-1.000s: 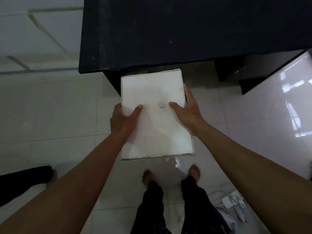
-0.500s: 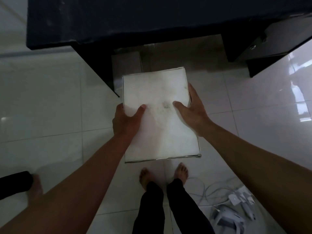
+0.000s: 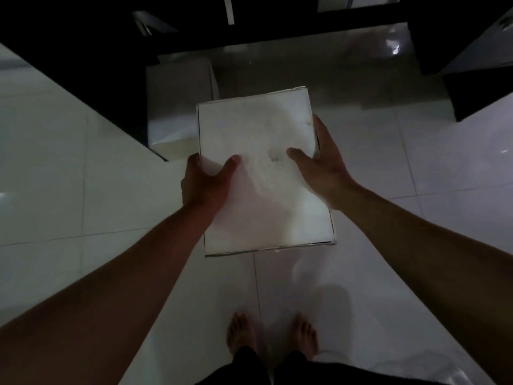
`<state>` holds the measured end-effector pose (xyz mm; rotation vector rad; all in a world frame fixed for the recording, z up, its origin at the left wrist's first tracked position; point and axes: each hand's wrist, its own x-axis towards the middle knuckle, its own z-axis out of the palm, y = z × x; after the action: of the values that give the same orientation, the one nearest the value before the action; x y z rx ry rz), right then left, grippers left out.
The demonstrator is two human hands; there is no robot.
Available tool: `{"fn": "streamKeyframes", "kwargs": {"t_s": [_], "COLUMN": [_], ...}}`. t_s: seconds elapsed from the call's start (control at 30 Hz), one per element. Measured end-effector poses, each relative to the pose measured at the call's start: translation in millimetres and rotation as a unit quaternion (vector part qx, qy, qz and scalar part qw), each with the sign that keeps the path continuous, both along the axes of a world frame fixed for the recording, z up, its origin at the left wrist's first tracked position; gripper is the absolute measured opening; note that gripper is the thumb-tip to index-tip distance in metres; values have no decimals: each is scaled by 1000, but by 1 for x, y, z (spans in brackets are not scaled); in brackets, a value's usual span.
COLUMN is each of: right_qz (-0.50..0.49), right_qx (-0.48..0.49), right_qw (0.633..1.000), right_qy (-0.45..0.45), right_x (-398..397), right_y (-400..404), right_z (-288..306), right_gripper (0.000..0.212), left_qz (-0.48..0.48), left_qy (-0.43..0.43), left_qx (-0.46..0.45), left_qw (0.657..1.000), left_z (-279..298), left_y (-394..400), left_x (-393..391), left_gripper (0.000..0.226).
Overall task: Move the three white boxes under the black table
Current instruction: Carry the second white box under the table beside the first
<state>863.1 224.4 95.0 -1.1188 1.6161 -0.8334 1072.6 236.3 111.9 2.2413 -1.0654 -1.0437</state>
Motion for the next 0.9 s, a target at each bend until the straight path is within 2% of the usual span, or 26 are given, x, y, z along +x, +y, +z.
{"fn": "streamKeyframes", "kwargs": {"t_s": [0.27, 0.43, 0.63, 0.77, 0.9], "right_qz": [-22, -12, 1, 11, 6], "right_qx": [-32, -61, -57, -43, -32], "right_qw": [999, 998, 998, 998, 995], "right_qy": [3, 24, 39, 52, 99], "right_x": [-11, -8, -9, -5, -1], "right_y": [-34, -48, -57, -63, -63], "right_z": [-147, -204, -231, -244, -252], "right_gripper": [71, 70, 71, 72, 79], "left_qz": [4, 18, 16, 9, -75], "left_qy": [-9, -24, 5, -17, -55], "left_qx": [-34, -61, -65, -77, -82], "left_qw": [999, 998, 998, 997, 992], "left_z": [-149, -210, -240, -251, -256], "left_y": [-42, -54, -60, -63, -68], "left_x": [-13, -13, -12, -8, -2], "left_gripper": [68, 68, 71, 72, 86]}}
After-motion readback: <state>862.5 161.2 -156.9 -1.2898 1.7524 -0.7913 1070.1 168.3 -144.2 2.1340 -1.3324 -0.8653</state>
